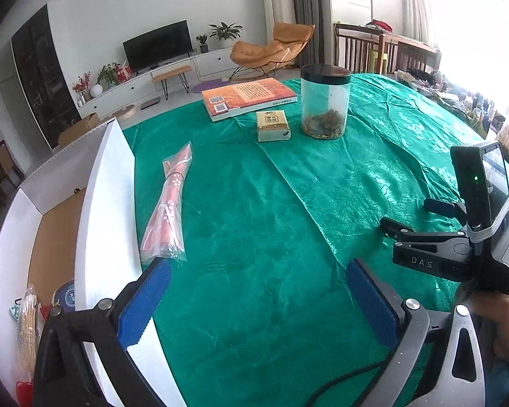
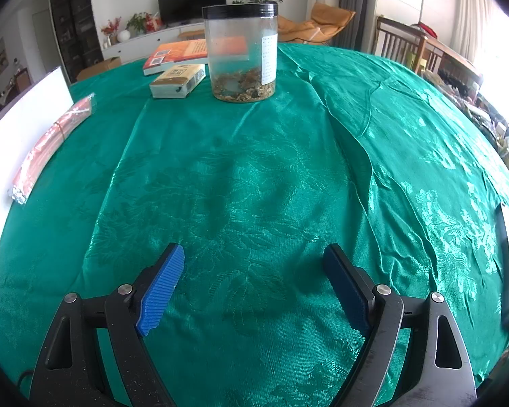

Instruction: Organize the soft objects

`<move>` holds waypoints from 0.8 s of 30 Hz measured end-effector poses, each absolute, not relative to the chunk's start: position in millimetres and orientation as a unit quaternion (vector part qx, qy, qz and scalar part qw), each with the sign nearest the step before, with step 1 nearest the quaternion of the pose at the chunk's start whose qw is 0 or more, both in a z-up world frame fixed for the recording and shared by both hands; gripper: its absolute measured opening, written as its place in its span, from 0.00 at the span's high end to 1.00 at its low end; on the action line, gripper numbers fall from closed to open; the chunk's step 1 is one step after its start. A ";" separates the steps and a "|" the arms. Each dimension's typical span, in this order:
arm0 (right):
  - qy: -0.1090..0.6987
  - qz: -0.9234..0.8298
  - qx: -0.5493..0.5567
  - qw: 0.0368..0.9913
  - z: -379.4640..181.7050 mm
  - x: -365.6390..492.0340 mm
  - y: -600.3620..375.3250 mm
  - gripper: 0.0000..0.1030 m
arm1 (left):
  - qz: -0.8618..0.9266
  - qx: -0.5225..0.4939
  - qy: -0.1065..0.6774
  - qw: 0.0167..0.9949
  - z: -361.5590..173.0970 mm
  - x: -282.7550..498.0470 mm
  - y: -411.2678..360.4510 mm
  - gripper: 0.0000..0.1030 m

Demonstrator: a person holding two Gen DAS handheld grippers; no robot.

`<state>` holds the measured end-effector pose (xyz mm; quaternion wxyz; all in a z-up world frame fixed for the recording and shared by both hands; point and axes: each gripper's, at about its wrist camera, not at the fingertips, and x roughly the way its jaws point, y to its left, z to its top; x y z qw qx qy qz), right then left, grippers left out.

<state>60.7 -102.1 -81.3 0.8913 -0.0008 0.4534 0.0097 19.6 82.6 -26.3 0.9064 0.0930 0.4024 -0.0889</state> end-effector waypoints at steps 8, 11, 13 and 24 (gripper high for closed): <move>0.453 0.010 -0.001 0.891 -81.4 60.7 -102.1 0.16 | -0.049 0.057 0.426 0.901 -28.6 20.8 123.9 0.01; 0.453 0.010 -0.001 0.891 -81.5 60.7 -102.1 0.16 | -0.044 0.028 0.433 0.900 -31.2 26.5 125.7 0.01; 0.453 0.010 -0.001 0.891 -81.4 60.7 -102.2 0.16 | -0.047 0.033 0.431 0.901 -28.9 33.1 115.0 0.01; 0.453 0.010 -0.001 0.891 -81.5 60.7 -102.0 0.16 | 0.019 0.109 0.451 0.886 -25.5 145.1 92.6 0.01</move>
